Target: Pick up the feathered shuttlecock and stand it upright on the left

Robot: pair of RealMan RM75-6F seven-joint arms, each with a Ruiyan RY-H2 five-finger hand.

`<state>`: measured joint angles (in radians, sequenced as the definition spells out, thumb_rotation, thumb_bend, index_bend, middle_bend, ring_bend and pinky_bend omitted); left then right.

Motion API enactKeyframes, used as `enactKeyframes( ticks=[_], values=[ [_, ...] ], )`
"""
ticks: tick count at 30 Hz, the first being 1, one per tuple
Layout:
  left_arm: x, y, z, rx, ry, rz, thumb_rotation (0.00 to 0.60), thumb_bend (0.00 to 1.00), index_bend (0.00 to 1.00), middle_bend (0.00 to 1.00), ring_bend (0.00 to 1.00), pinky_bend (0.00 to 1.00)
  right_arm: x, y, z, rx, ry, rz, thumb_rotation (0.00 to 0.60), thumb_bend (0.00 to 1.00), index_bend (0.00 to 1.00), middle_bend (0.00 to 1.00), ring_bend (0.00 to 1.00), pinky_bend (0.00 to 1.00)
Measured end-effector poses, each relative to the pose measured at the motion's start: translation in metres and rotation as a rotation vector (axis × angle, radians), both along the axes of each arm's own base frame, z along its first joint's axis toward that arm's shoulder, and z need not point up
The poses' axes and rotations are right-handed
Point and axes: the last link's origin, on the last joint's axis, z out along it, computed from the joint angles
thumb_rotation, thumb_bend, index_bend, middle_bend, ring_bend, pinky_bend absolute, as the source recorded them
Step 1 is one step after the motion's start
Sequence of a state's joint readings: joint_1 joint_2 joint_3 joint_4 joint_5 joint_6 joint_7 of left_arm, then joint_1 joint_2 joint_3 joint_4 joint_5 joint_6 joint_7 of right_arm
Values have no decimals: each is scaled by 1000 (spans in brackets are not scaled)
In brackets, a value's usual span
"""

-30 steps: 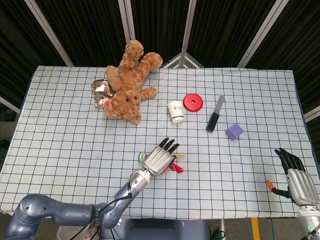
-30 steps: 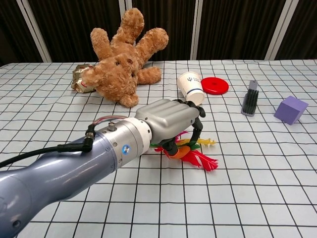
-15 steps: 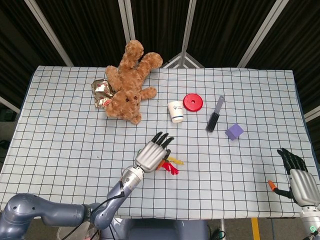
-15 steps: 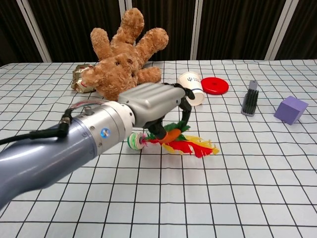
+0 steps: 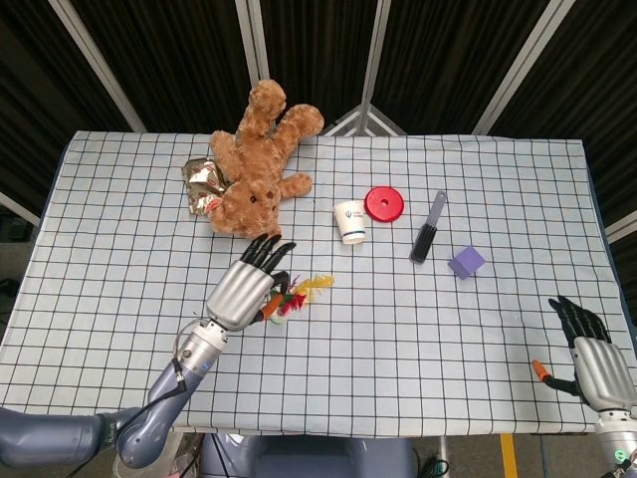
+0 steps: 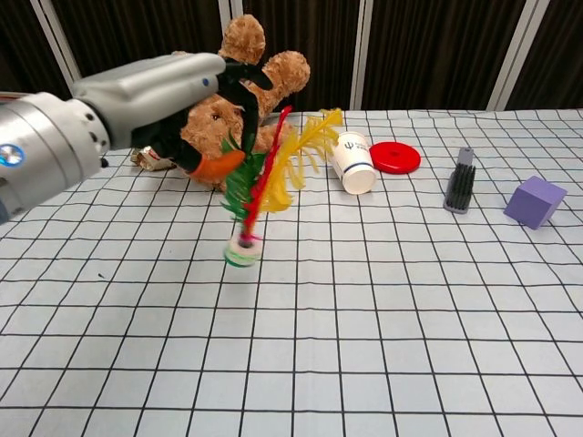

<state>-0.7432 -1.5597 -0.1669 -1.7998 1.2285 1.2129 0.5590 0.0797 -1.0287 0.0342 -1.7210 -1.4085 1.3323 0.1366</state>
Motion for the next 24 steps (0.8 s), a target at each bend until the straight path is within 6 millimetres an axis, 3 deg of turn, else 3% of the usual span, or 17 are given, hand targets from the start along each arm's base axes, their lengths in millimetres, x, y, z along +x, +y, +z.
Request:
enactKeyframes(
  ticks=[6, 24],
  values=[
    [-23, -1, 16, 13, -12, 37, 600, 670, 587, 94, 0, 13, 1, -1, -2, 3, 6, 3, 600, 342, 0, 0, 0, 0],
    [-79, -6, 31, 34, -3, 129, 600, 671, 589, 95, 0, 13, 2, -1, -3, 8, 17, 2, 600, 341, 0, 0, 0, 0]
  ],
)
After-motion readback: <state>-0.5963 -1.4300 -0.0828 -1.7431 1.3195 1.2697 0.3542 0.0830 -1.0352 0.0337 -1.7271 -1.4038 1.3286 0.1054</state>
